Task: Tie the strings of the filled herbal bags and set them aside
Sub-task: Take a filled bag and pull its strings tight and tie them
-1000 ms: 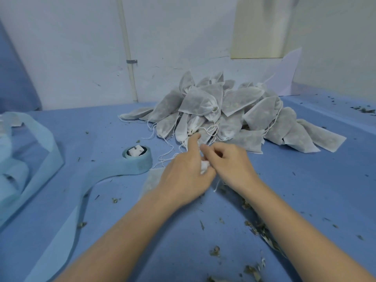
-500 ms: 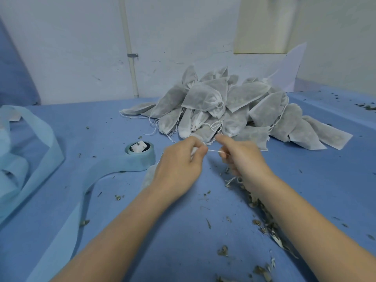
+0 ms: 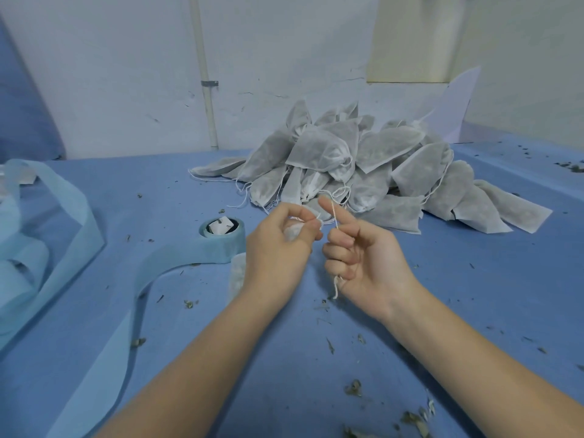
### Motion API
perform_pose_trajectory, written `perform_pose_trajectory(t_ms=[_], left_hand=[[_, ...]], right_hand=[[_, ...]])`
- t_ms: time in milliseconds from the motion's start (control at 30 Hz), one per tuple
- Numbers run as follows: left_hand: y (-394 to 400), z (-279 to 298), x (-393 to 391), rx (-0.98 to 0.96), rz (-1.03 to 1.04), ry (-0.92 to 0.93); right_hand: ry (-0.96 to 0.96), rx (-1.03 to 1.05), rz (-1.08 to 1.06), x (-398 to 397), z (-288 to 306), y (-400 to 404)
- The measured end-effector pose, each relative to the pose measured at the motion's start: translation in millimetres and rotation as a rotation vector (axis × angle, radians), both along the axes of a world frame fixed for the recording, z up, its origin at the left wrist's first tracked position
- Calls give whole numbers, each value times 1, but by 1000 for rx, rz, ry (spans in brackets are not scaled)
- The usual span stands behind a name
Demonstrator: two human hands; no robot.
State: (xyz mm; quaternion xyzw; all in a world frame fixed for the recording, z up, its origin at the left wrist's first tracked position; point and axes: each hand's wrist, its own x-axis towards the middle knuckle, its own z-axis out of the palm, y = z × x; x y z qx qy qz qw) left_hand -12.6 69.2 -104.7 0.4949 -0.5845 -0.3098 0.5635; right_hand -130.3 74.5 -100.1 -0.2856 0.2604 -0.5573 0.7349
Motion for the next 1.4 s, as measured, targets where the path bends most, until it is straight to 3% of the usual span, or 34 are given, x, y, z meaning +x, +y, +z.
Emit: perform_pose_trajectory(t_ms=[100,367,567,800,1033,1167,1267,1400], left_hand=[[2,0,0,0,38,2],[7,1,0,5,33,-67],[8,-1,-1,-15,113,-151],[0,-1,2,75,83,45],[-7,-2,5,135,-87,489],[-5,-1,3,119,-196,542],[-1,-1,4,99,-214,409],[7,-6,4,-160,-19,-268]], right_hand=[[118,-50,37,0,-1,-1],[853,-260,-70,-3,2,5],[1146,-400,-175,-1,-1,4],[1211,-613,-359,2,-6,5],[1070,-453,-338,-1,-11,-1],[1044,-369,-263,-6,-8,-4],[1037,-340,-248,-12,-1,-4],[916,-244,-149,-22,4,-6]])
